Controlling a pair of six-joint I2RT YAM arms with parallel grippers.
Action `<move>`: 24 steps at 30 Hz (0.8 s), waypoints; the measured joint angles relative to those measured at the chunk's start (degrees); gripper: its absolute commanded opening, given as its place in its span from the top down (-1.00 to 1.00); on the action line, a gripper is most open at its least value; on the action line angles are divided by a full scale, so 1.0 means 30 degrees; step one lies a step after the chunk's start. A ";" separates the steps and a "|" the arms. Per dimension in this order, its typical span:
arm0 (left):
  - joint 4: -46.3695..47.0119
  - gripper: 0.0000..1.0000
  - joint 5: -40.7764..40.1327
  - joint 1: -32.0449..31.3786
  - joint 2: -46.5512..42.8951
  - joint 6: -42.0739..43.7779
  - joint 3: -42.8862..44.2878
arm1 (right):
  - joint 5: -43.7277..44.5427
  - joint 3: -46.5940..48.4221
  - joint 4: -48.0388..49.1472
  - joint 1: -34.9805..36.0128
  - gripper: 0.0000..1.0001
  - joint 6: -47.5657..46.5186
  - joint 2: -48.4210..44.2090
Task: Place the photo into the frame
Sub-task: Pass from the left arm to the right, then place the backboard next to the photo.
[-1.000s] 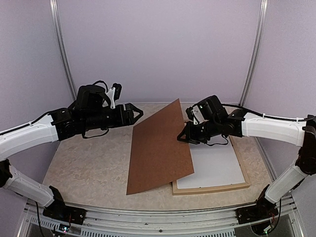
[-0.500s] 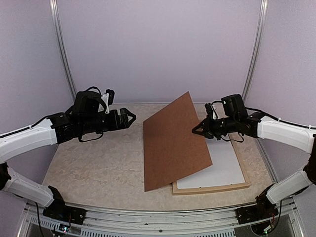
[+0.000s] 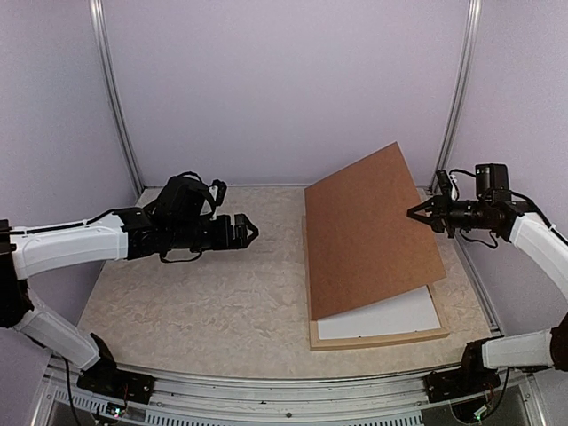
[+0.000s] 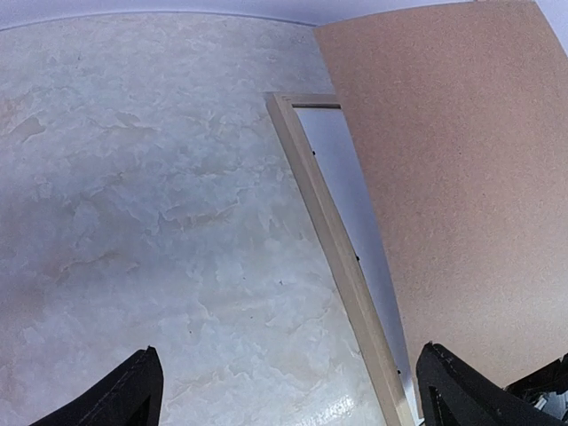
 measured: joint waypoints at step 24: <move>0.0634 -0.98 0.0576 -0.0168 0.1479 0.0408 0.0204 | -0.3701 -0.0408 -0.3752 -0.3723 1.00 -0.4612 0.1749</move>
